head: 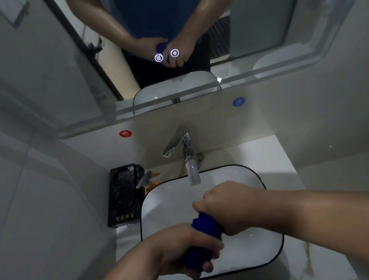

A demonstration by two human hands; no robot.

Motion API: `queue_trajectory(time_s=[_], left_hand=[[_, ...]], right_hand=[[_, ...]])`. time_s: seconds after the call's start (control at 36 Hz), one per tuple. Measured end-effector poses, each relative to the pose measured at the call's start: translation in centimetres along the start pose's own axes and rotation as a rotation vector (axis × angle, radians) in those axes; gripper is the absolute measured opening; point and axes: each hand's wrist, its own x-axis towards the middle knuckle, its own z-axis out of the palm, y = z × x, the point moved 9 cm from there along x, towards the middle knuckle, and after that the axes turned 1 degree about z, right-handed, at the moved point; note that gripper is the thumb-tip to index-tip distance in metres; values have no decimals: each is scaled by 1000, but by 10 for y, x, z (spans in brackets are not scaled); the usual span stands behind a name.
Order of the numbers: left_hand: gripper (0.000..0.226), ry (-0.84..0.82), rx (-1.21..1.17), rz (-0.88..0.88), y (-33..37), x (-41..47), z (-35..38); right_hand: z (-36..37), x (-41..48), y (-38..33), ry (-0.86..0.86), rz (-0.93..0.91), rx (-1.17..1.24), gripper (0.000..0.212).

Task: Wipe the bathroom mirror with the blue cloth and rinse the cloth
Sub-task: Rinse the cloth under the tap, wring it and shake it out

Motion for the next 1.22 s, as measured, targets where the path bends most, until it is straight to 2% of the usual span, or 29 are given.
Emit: queue_trajectory(time_s=[0.08, 0.19, 0.28, 0.36, 0.42, 0.61, 0.75, 0.92, 1.0, 1.11, 1.22], left_hand=[[47, 242, 245, -52, -6, 14, -17], [10, 502, 539, -38, 3, 34, -31], [15, 622, 687, -14, 13, 48, -37], [19, 652, 872, 17, 20, 60, -38], [12, 670, 939, 41, 17, 68, -40], [31, 816, 891, 171, 8, 61, -58], [36, 884, 917, 262, 8, 52, -55], [41, 786, 1037, 62, 2, 65, -56], [36, 749, 1095, 21, -4, 69, -56], [37, 777, 1175, 94, -5, 66, -55], [39, 811, 1352, 274, 8, 59, -54]], right_hand=[[16, 7, -7, -110, -15, -64, 38], [30, 21, -6, -190, 0, -134, 23], [41, 30, 2, -226, 47, -140, 17], [56, 35, 8, -264, 106, -101, 16], [69, 36, 9, -276, 134, -68, 16], [92, 28, 20, -92, 286, 85, 33], [84, 26, 22, -21, 288, 116, 37], [112, 21, 14, -220, 327, 267, 32], [120, 19, 11, -274, 345, 305, 33], [123, 19, 10, -295, 374, 366, 29], [123, 18, 13, -292, 409, 486, 19]])
